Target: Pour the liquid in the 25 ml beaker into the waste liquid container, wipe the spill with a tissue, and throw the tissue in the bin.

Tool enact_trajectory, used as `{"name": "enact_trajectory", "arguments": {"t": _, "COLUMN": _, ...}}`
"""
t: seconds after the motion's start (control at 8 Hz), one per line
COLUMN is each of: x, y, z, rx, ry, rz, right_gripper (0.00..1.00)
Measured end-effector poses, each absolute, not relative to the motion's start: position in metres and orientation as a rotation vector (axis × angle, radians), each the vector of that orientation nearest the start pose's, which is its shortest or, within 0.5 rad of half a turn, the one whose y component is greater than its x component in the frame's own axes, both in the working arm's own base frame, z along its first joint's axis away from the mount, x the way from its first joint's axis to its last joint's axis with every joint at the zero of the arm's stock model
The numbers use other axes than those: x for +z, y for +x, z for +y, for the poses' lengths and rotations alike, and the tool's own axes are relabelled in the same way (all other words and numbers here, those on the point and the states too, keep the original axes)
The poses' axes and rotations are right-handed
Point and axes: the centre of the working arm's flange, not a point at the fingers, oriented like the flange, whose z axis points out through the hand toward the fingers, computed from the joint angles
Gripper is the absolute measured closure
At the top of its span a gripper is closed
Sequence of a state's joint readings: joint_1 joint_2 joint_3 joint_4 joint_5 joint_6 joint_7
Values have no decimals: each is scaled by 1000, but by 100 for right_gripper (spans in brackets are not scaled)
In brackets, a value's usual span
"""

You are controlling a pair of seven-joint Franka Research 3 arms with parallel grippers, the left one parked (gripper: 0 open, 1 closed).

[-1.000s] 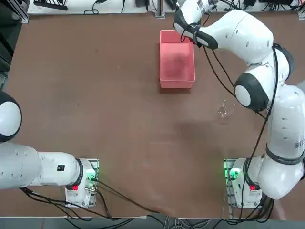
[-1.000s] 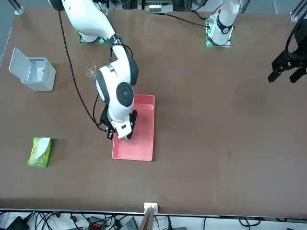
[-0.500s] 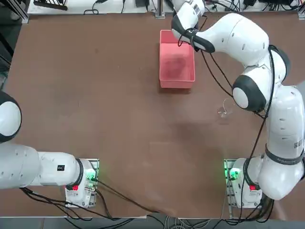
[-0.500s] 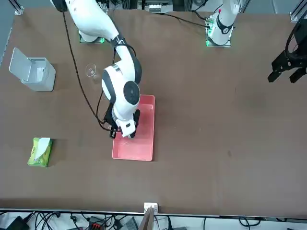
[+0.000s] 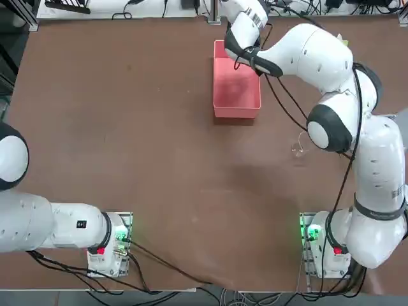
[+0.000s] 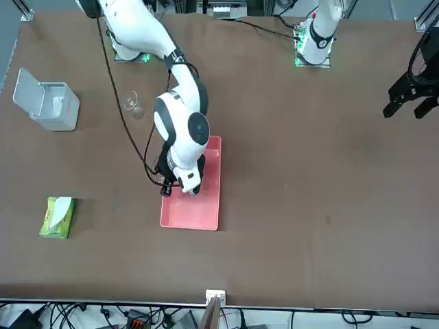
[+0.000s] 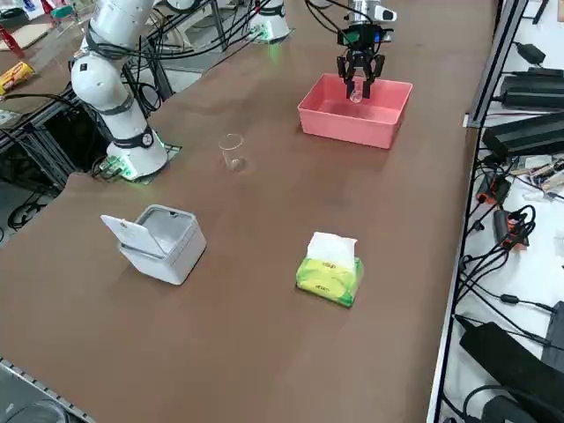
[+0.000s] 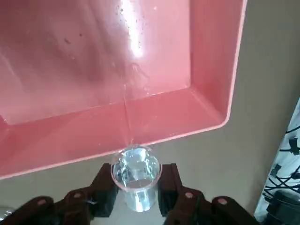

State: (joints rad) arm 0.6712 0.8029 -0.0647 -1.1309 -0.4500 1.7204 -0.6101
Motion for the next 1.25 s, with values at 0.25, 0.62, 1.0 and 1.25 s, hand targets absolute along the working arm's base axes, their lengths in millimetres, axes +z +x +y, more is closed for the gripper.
{"name": "enact_trajectory", "arguments": {"t": 0.25, "x": 312, "y": 616, "z": 411, "rx": 388, "ry": -2844, "rz": -2263, "right_gripper": 53}}
{"name": "enact_trajectory", "arguments": {"t": 0.62, "x": 303, "y": 609, "z": 420, "rx": 423, "ry": -2886, "rz": -2330, "right_gripper": 53}}
{"name": "enact_trajectory", "arguments": {"t": 1.0, "x": 301, "y": 604, "z": 428, "rx": 435, "ry": -2902, "rz": -2399, "right_gripper": 53}}
{"name": "enact_trajectory", "arguments": {"t": 1.25, "x": 298, "y": 599, "z": 436, "rx": 432, "ry": -2910, "rz": -2451, "right_gripper": 53}}
